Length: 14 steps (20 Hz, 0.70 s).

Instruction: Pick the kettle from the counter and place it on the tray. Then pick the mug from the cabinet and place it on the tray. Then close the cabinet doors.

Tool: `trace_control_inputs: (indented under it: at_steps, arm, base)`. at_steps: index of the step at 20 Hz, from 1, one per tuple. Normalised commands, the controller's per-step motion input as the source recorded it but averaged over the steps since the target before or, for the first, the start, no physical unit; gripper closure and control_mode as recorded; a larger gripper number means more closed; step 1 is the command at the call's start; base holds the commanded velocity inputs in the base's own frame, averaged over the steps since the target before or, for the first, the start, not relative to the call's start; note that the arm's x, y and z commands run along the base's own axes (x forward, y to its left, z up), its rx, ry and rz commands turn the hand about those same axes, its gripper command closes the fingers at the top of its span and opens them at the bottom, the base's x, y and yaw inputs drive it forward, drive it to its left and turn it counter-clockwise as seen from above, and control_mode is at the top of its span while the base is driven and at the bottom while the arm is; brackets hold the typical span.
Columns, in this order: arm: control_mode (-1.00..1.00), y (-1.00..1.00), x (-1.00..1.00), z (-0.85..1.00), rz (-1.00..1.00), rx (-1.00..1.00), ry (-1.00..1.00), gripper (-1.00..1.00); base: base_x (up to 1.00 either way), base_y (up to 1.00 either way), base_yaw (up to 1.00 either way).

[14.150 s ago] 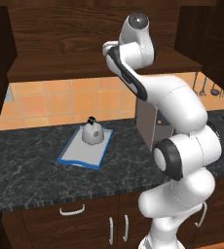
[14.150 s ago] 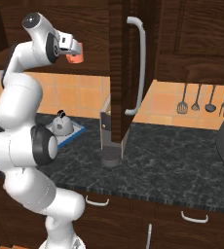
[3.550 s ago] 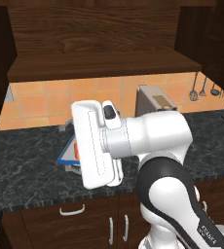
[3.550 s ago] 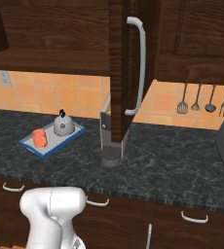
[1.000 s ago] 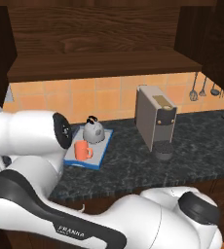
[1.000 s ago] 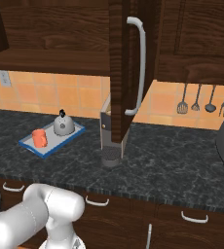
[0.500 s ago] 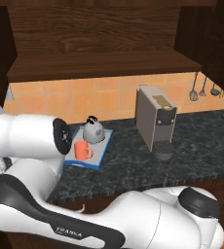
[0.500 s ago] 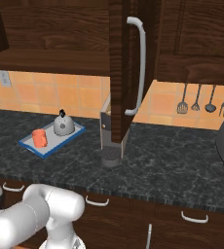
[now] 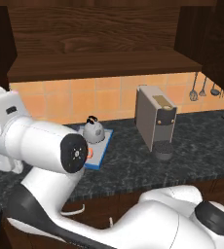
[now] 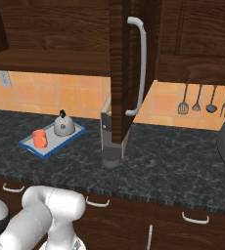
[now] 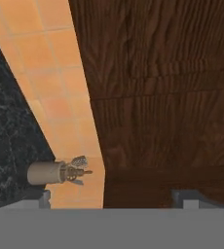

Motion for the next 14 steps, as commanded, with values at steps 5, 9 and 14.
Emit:
trace_control_inputs:
  at_steps: [5,9,14]
  arm:
    - [-1.00,-0.58,0.24,0.18,-0.25,0.00,0.10,-1.00]
    - [-1.00,-0.67,0.30,0.07,-0.24,0.00,0.15,-1.00]
    - [-1.00,-0.70,0.34,0.06,-0.22,0.00,0.15,-1.00]
  base:
    - [0.00,0.00,0.00]
    - [0.00,0.00,0.00]
    - [0.00,0.00,0.00]
